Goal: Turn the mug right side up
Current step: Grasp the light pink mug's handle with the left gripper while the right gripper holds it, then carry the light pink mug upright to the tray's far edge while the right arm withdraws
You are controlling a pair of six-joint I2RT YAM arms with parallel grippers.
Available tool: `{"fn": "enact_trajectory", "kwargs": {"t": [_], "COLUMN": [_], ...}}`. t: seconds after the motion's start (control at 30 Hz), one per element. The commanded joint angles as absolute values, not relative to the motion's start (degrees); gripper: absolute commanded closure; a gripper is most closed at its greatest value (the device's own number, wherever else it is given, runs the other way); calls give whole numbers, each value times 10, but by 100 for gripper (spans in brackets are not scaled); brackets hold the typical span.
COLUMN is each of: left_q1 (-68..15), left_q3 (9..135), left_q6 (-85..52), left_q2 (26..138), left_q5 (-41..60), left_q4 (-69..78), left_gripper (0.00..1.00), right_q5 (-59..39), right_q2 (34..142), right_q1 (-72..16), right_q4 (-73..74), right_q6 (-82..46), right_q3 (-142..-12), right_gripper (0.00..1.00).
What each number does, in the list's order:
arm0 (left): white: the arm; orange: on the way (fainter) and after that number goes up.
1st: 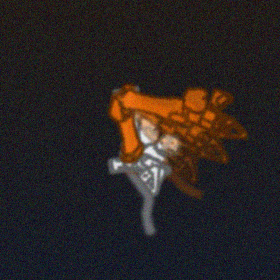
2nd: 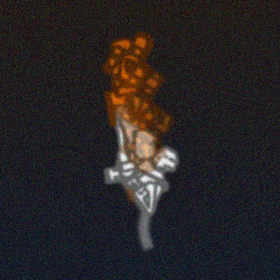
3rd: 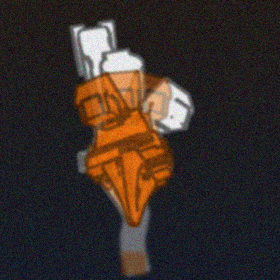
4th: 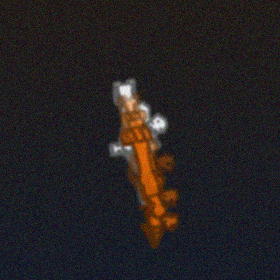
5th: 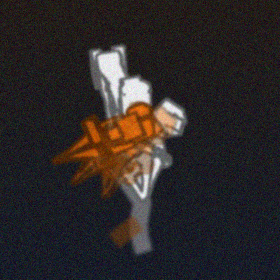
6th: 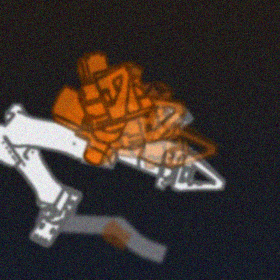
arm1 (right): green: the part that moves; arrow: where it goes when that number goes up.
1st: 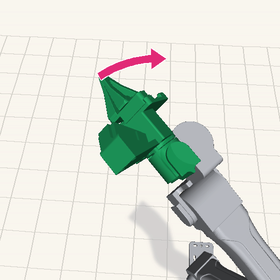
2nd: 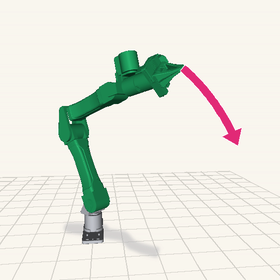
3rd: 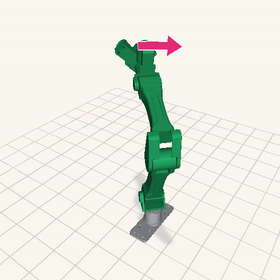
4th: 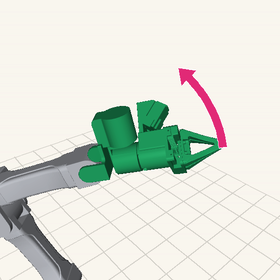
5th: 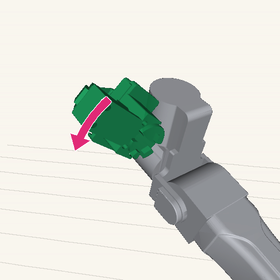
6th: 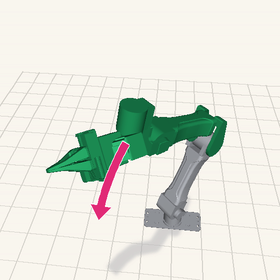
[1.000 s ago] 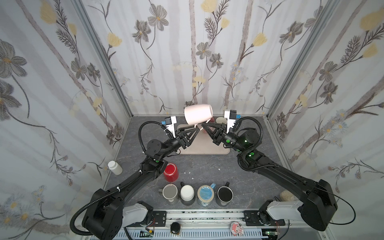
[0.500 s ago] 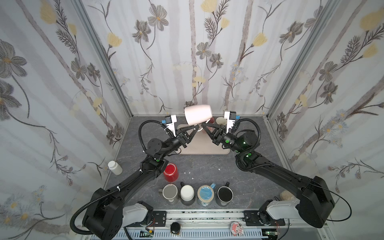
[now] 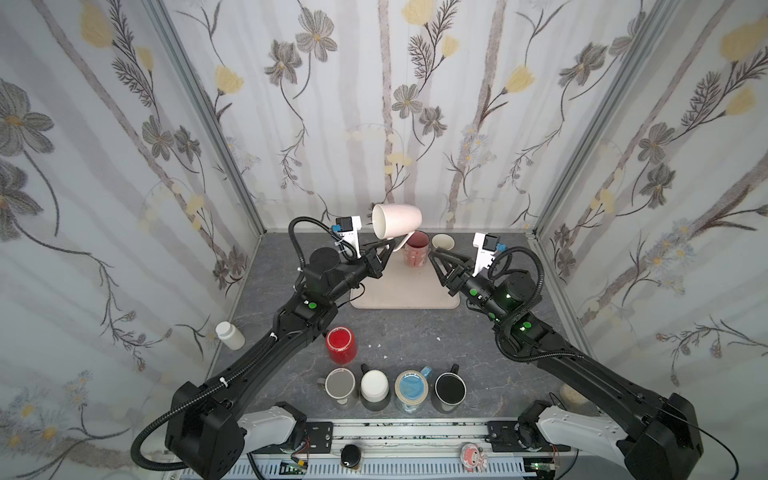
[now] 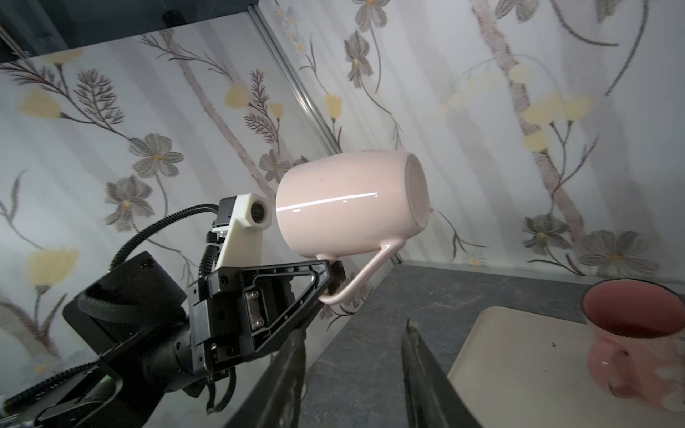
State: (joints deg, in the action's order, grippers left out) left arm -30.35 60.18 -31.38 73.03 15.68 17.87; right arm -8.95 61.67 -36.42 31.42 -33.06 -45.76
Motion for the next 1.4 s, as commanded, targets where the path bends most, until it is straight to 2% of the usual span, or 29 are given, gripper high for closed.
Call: {"fn": "enact_trajectory", "kwargs": {"t": [0.0,0.3,0.6,0.77,1.1,1.37], "left_q1": [-304,-300,-301,-302,-315,-316], "left_q3": [656,853,973,967,869,845], "left_q6": [-229,-173,-131,-116,-75,-66], "left_q2": [777,992,1131,1156,1153,1187], "left_q5": [56,-58,-126,-135,-173,-200], "left_q4": [39,-139,-195,-152,55,144], "left_gripper": [100,100,100,100,100,100], "right_q5": [-21,4,-2,-4,-13,-16], "right_q2": [588,549,531,522,515,506], "right_q1": [-357,-340,-325,-319,-306,-297], "right_q4": [233,187,178,174,167,157], "right_q6": [-291,-283,-281,-281,-286,-284], "right_q3": [-440,-405,-395,-393,-390,-390], "right_gripper": [56,54,53,53,53,53]}}
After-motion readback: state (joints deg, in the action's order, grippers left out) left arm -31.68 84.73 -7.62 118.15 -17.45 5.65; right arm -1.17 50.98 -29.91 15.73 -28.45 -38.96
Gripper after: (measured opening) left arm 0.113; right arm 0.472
